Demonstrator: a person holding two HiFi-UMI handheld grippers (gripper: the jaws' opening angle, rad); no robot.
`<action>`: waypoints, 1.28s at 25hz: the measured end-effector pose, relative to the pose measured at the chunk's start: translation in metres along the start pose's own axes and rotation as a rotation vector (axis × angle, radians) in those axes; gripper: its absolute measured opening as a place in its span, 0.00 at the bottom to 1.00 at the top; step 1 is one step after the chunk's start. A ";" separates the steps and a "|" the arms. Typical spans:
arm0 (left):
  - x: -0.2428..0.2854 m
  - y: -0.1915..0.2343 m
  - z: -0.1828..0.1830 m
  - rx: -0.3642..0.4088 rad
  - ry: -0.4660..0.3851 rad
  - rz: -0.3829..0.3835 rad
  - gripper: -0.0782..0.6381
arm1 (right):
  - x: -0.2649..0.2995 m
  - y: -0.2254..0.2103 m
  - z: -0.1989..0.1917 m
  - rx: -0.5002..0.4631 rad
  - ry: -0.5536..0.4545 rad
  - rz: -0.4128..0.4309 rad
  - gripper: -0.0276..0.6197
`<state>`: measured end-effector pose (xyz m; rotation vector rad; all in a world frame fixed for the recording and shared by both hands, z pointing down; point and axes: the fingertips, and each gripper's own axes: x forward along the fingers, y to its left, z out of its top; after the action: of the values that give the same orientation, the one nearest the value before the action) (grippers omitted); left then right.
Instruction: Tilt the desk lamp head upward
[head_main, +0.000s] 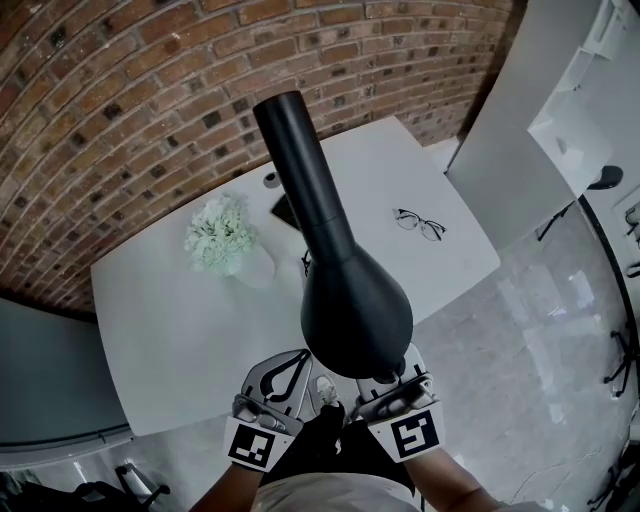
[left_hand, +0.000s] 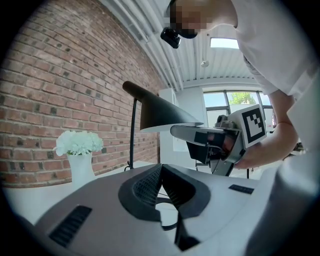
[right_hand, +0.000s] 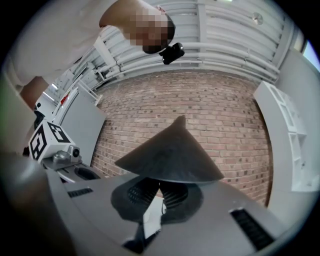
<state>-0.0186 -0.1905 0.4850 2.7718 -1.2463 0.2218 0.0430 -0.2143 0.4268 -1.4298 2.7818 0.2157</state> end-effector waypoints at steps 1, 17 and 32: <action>0.000 0.000 0.002 -0.002 -0.007 0.005 0.12 | -0.002 0.001 0.005 -0.006 -0.003 0.005 0.07; -0.032 -0.013 0.043 -0.018 -0.099 0.090 0.12 | -0.026 0.019 0.063 -0.076 -0.033 0.068 0.07; -0.052 -0.015 0.071 -0.026 -0.177 0.127 0.12 | -0.033 0.025 0.108 -0.128 -0.067 0.079 0.07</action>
<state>-0.0352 -0.1524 0.4060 2.7433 -1.4564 -0.0321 0.0358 -0.1598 0.3248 -1.3099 2.8185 0.4424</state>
